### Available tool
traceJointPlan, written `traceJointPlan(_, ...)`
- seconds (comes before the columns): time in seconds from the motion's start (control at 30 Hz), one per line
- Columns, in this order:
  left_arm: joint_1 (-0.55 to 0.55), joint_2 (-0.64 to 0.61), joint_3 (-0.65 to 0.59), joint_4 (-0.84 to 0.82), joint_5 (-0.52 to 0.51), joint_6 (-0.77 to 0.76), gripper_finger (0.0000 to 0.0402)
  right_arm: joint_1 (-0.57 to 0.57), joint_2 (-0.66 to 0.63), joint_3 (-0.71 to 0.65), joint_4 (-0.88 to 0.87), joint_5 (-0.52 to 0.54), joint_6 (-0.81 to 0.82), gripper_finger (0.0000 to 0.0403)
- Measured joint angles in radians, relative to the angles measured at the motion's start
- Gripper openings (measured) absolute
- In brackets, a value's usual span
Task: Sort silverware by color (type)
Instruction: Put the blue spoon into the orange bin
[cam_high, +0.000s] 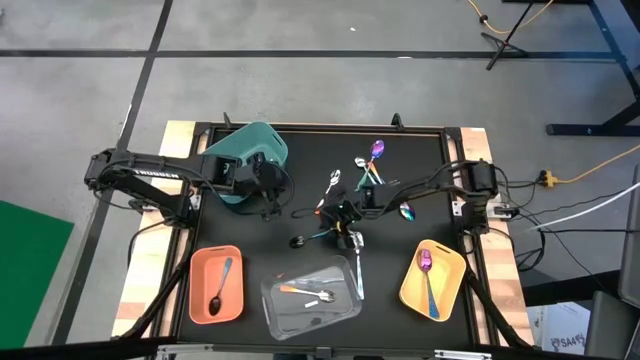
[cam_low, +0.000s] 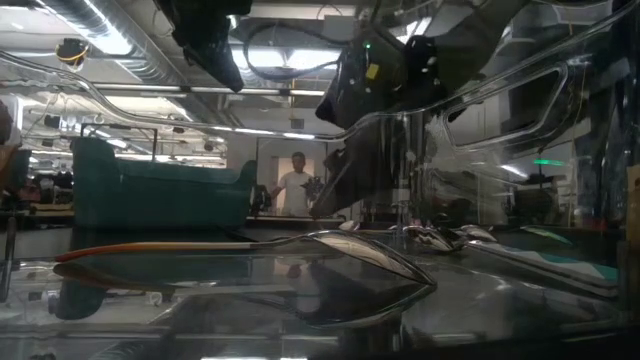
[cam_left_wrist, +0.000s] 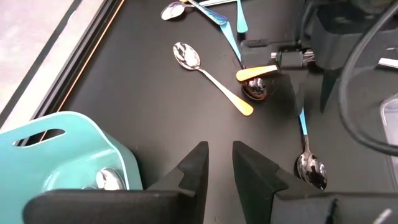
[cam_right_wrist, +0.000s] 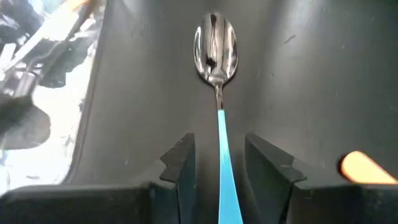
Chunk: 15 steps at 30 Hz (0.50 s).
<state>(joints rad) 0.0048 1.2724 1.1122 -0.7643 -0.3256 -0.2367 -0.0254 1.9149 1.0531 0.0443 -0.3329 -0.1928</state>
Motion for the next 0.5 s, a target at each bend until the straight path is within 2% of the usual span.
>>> traceJointPlan(0.5, 0.000, 0.001, 0.000, 0.011, -0.002, 0.000, 0.0066, 0.000, 0.080, 0.000, 0.075, -0.001, 0.000, 0.0127)
